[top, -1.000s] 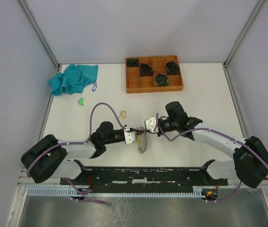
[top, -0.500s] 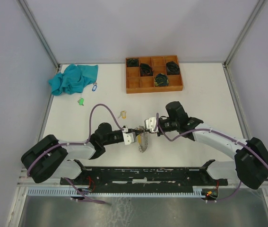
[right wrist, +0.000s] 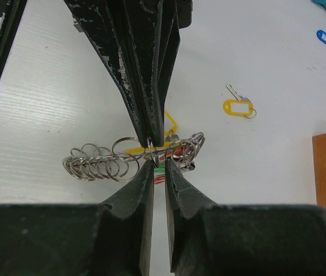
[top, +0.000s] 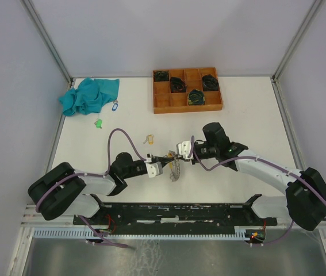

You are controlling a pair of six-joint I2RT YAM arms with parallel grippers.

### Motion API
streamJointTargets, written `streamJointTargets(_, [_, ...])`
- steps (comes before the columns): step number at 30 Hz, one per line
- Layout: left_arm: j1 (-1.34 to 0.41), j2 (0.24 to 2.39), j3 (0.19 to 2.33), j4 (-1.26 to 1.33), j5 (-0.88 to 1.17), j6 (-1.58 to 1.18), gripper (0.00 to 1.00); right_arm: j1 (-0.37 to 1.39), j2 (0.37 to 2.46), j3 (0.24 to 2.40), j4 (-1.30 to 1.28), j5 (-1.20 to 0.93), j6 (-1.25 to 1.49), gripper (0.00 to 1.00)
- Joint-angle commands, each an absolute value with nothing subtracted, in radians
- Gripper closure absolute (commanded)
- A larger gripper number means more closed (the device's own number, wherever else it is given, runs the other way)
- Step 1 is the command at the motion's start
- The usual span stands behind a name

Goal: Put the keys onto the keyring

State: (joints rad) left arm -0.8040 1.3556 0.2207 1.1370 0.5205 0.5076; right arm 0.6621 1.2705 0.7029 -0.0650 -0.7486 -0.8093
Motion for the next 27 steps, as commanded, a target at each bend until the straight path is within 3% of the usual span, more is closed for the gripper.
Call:
streamJointTargets(1, [-0.808, 1.364, 0.215, 1.283, 0.509, 0.47, 0.97, 0.652, 1.248, 0.707, -0.005, -0.789, -0.788, 0.81])
streamJointTargets(14, [-0.807, 1.378, 0.218, 1.298, 0.517, 0.46, 0.97, 0.649, 1.246, 0.706, 0.027, -0.838, -0.767, 0.84])
streamJointTargets(22, [-0.808, 1.387, 0.218, 1.309, 0.519, 0.453, 0.97, 0.646, 1.246, 0.71, 0.016, -0.828, -0.77, 0.99])
streamJointTargets(27, [-0.807, 1.371, 0.213, 1.288, 0.482, 0.465, 0.86, 0.646, 1.226, 0.731, -0.064, -0.784, -0.807, 0.99])
